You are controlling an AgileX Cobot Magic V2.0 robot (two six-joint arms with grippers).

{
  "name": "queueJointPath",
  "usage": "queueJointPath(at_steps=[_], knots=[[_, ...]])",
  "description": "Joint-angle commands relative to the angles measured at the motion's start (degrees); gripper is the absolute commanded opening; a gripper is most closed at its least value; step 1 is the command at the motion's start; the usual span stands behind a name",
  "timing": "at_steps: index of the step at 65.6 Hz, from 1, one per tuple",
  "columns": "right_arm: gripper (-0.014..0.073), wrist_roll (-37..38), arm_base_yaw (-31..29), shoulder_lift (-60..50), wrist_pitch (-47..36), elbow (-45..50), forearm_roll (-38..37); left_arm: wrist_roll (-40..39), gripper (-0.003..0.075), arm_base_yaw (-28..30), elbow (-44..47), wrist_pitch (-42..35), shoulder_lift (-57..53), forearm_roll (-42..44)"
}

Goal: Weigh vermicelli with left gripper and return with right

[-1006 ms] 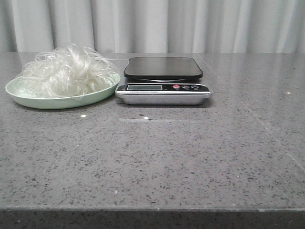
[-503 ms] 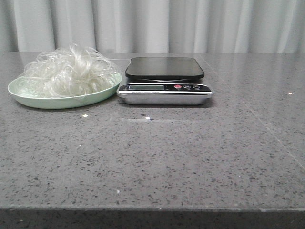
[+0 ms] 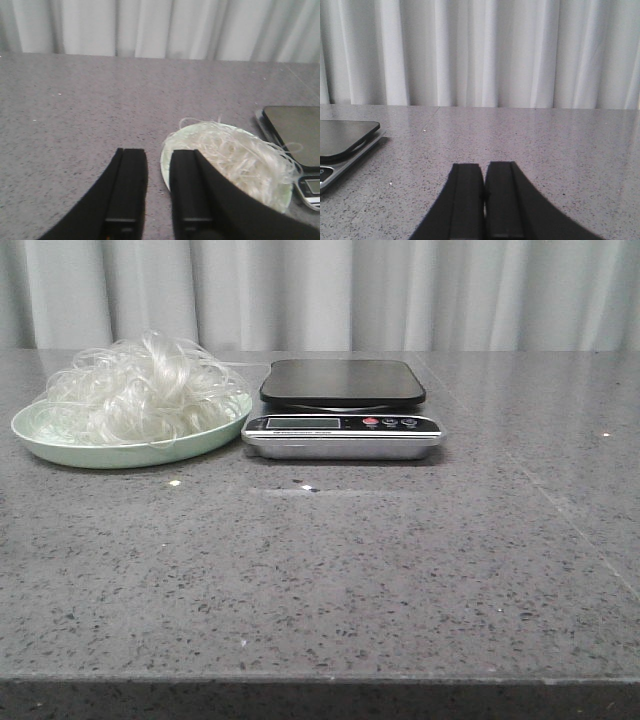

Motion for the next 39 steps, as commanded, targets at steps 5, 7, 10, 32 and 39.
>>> queueJointPath(at_steps=[5,7,10,32,39], knots=[[0.0167,-0.4,-0.3,-0.8,-4.7,-0.4,-0.6,-0.2,0.0489,-7.5,-9.9,1.2,8.8,-0.9],[0.0167,-0.4,-0.3,-0.8,-4.7,-0.4,-0.6,-0.2,0.0514,-9.1,-11.4,1.5,11.0,-0.9],[0.0167,-0.4,-0.3,-0.8,-4.7,-0.4,-0.6,-0.2,0.0531,-11.0,-13.9,2.3,14.1,-0.9],[0.0167,-0.4,-0.3,-0.8,-4.7,-0.4,-0.6,-3.6,0.0531,-14.7,-26.4,8.1,35.1,-1.0],[0.0167,-0.4,-0.3,-0.8,-4.7,-0.4,-0.6,-4.1,0.0531,-14.7,-29.5,10.1,40.0,-1.1]])
